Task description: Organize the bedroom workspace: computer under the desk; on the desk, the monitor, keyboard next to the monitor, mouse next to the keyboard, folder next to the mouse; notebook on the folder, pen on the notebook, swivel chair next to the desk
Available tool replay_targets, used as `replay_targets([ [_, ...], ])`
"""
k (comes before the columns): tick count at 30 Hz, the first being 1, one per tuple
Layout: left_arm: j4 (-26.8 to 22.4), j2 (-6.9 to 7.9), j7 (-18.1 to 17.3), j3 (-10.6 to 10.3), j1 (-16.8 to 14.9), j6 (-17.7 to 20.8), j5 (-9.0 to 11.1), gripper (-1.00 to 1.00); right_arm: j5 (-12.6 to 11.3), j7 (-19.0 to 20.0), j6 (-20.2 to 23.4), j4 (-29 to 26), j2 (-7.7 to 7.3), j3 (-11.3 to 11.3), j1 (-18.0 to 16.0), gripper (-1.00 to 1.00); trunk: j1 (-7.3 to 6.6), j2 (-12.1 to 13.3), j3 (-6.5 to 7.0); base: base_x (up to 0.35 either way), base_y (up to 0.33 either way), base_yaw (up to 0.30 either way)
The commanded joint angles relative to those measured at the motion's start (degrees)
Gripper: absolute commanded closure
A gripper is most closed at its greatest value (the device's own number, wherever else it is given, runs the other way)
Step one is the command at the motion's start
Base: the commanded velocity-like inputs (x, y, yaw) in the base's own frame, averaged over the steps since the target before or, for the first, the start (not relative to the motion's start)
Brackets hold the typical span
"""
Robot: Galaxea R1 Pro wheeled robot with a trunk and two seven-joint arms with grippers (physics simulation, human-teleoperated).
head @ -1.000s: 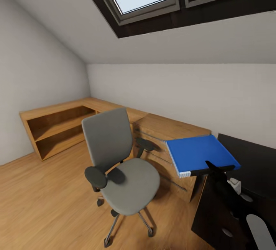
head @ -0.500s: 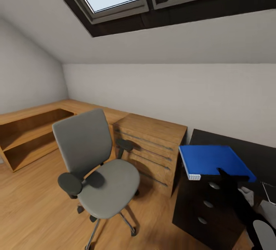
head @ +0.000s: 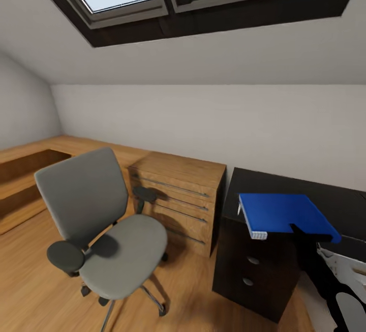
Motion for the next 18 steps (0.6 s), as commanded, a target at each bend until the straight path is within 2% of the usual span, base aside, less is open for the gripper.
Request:
replay_targets([
  [1, -0.08, 0.04, 0.38, -0.23, 0.02, -0.21, 0.52, -1.00, -0.46, -0.14, 0.32, -0.03, 0.02, -0.08, -0.05, 1.00, 0.00, -0.03, -0.05, 0.000, 0.000, -0.269],
  [6, 0.01, -0.01, 0.32, -0.34, 0.02, -0.53, 0.44, -1.00, -0.46, -0.14, 0.32, -0.03, 0.00, -0.10, -0.05, 1.00, 0.00, -0.03, -0.05, 0.000, 0.000, -0.269],
  [18, 0.02, -0.04, 0.29, -0.49, 0.02, -0.50, 0.42, -1.00, -0.54, -0.04, 0.46, -0.12, -0.07, -0.92, -0.05, 1.00, -2.63, 4.78, 2.11, 0.000, 0.000, -0.260],
])
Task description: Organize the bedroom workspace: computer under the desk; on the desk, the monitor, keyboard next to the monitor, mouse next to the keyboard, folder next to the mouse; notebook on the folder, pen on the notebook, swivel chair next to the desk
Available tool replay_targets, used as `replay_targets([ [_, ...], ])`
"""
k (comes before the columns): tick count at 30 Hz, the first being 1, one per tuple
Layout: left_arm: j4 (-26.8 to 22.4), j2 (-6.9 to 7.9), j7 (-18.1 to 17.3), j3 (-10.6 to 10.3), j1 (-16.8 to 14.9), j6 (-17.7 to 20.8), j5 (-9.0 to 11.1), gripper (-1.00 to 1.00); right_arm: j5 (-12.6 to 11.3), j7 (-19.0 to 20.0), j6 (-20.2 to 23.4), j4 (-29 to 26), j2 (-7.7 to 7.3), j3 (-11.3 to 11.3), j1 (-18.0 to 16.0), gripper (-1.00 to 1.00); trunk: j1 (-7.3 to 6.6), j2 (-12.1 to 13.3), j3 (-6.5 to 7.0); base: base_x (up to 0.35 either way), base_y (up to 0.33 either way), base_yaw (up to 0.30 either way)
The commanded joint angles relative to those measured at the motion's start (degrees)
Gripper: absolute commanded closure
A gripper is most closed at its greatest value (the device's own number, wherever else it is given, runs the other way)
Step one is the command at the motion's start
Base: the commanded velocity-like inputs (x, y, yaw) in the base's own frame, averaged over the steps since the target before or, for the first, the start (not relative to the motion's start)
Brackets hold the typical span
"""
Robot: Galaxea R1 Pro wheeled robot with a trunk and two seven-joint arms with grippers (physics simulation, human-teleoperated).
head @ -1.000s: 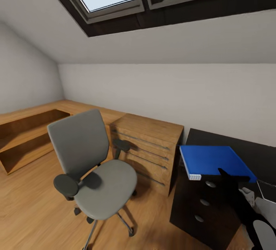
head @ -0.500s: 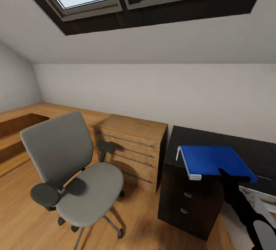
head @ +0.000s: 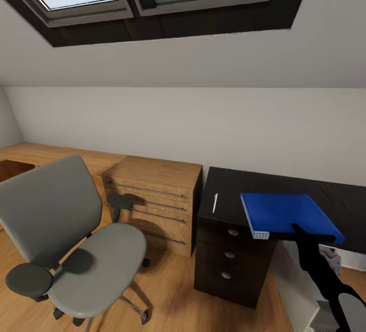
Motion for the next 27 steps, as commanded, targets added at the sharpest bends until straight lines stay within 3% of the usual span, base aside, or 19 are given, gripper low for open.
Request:
replay_targets([
  [1, -0.13, 0.05, 0.37, -0.24, 0.02, -0.06, 0.57, -1.00, -0.44, -0.12, 0.34, -0.03, 0.01, -0.10, -0.04, 1.00, -0.23, 0.38, 0.14, 0.000, 0.000, -0.146],
  [12, -0.12, -0.02, 0.37, -0.24, 0.02, 0.04, 0.57, -1.00, -0.97, 0.11, 0.38, -0.32, 0.01, -0.22, -0.04, 1.00, -2.64, 4.80, 2.11, 0.000, 0.000, -0.026],
  [27, -0.08, -0.04, 0.37, -0.24, 0.02, -0.13, 0.51, -1.00, -1.40, 0.14, 0.28, -0.48, 0.16, -0.22, -0.04, 1.00, -2.64, 4.80, 2.11, 0.000, 0.000, 0.000],
])
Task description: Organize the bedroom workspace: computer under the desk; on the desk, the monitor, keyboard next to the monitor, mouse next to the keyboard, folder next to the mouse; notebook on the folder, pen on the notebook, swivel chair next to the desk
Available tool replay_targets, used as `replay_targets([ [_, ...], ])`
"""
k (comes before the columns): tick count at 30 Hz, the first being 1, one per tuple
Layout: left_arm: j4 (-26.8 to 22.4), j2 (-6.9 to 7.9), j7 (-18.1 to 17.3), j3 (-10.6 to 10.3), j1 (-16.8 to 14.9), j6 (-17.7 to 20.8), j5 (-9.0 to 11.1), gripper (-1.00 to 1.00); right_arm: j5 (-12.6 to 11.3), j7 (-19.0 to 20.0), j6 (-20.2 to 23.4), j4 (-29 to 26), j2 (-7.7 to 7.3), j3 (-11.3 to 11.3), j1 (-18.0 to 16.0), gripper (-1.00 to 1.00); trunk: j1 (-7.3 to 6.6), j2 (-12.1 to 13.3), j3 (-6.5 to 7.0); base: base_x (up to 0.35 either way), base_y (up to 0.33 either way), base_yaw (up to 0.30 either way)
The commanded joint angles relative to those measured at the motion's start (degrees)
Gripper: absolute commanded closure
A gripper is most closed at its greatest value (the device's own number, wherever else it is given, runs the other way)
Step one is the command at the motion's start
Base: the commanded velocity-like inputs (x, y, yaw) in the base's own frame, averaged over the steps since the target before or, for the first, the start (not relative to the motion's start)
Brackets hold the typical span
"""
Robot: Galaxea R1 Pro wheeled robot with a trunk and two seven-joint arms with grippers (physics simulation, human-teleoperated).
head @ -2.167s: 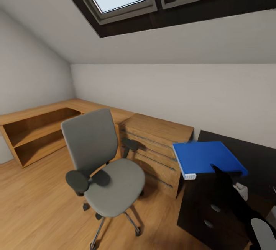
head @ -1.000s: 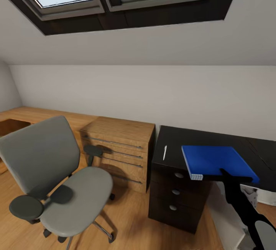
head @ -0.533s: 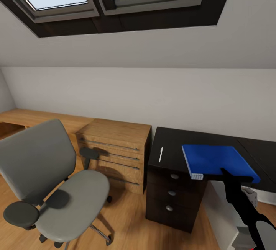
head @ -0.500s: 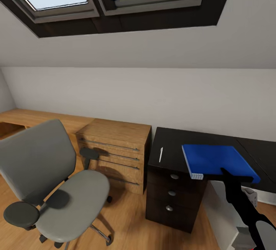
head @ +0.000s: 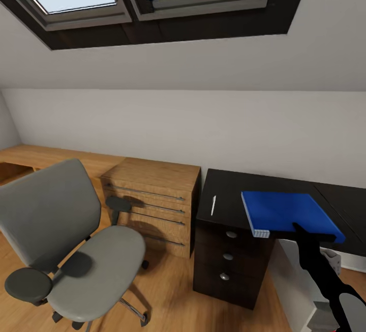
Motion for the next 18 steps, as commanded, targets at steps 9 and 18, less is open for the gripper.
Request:
replay_targets([
  [9, -0.10, 0.05, 0.37, -0.26, 0.01, -0.07, 0.57, -1.00, -0.42, -0.20, 0.31, 0.21, -0.03, -0.10, -0.04, 1.00, 0.00, -0.03, -0.30, 0.000, 0.000, -0.118],
  [18, -0.06, 0.05, 0.37, -0.26, 0.01, -0.01, 0.63, -1.00, -0.34, -0.37, -0.85, 0.87, -0.06, 0.04, -0.04, 1.00, 0.00, -0.03, -0.74, 0.000, 0.000, -0.218],
])
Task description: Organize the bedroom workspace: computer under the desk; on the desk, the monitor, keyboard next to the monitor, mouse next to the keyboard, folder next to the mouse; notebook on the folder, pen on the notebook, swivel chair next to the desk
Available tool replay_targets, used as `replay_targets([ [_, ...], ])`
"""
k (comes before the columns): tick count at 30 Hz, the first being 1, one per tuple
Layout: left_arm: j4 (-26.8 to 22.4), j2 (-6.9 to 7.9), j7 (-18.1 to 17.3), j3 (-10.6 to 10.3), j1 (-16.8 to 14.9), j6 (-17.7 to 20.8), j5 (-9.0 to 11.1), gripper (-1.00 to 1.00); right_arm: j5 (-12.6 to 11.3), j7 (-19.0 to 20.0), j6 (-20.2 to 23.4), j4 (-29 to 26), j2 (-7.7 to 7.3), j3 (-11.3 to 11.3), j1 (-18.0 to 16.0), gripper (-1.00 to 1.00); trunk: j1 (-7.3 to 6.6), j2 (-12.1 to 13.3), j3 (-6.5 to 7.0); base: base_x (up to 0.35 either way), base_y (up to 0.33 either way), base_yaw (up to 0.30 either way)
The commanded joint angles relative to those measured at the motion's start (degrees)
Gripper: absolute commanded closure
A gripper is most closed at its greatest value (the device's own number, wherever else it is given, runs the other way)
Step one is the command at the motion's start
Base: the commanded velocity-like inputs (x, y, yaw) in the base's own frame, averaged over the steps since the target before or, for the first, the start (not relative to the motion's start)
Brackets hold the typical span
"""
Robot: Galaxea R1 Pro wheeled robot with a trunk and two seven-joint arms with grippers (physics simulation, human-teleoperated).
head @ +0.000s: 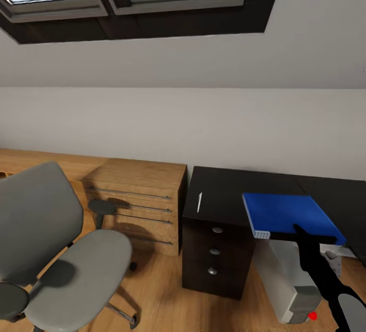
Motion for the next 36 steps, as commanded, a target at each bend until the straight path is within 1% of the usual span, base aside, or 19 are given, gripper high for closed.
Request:
replay_targets([
  [1, -0.03, 0.04, 0.37, -0.26, 0.02, -0.04, 0.57, -1.00, -0.46, -0.15, -0.30, 0.37, -0.02, -0.06, -0.05, 1.00, 0.00, -0.03, -0.10, 0.000, 0.000, -0.223],
  [6, 0.89, 0.04, 0.37, -0.32, 0.02, -0.09, 0.50, -1.00, -0.45, -0.16, -1.10, 0.78, 0.03, -0.04, -0.05, 1.00, 0.00, -0.03, -0.35, 0.000, 0.000, -0.224],
  [11, 0.97, 0.04, 0.37, -0.33, 0.02, -0.10, 0.49, -1.00, -0.34, -0.21, -1.47, 0.82, 0.03, 0.03, -0.05, 1.00, 0.00, -0.03, -0.60, 0.000, 0.000, -0.224],
  [17, 0.99, 0.04, 0.37, -0.33, 0.02, -0.11, 0.46, -1.00, -0.13, -0.25, -2.98, 0.84, 0.03, 0.19, -0.05, 1.00, 0.00, -0.03, -0.90, 0.030, -0.042, -0.224],
  [23, 0.99, 0.04, 0.37, -0.33, 0.02, -0.24, 0.44, -1.00, -0.10, -0.25, -3.18, 0.83, -0.01, 0.22, -0.05, 1.00, 0.00, -0.03, -1.19, 0.190, -0.214, -0.224],
  [27, 0.99, 0.04, 0.37, -0.33, 0.02, -1.29, 0.48, -1.00, -0.06, -0.25, -3.19, 0.83, 0.01, 0.22, -0.05, 1.00, 0.00, -0.03, -1.39, 0.258, -0.192, -0.224],
  [33, 1.03, -0.03, 0.37, -0.40, 0.02, -1.72, 0.43, -1.00, -0.02, -0.25, -3.22, 0.83, -0.01, 0.22, -0.05, 1.00, 0.00, -0.03, -1.69, 0.298, -0.047, -0.224],
  [36, 1.06, -0.04, 0.37, -0.41, 0.02, -1.76, 0.46, -1.00, -0.02, -0.25, -3.26, 0.83, -0.04, 0.24, -0.05, 1.00, 0.00, -0.03, -1.83, 0.159, -0.010, -0.224],
])
